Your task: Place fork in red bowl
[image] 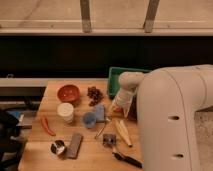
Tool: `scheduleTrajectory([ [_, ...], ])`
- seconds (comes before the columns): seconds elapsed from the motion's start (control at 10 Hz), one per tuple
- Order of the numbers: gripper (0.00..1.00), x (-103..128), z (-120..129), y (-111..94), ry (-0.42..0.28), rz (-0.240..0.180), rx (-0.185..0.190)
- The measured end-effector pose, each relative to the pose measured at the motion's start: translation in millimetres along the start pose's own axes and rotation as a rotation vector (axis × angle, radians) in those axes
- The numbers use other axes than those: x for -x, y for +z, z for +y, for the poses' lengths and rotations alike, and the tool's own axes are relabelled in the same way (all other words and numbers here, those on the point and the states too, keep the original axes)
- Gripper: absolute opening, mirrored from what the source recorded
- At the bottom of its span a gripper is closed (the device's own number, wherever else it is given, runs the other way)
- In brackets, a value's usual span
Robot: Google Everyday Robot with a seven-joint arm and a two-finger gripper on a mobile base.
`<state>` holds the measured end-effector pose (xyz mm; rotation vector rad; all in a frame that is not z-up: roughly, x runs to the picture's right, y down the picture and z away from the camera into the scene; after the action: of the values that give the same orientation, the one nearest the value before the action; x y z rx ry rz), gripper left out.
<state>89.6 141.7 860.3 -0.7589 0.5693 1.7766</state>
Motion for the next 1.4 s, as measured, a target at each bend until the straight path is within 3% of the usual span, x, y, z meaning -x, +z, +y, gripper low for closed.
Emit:
scheduleTrajectory([
  [0.5, 0.66, -18, 20, -13, -0.046, -0.022, 0.001],
  [1.4, 0.66, -11, 14, 12, -0.001, 0.006, -0.014],
])
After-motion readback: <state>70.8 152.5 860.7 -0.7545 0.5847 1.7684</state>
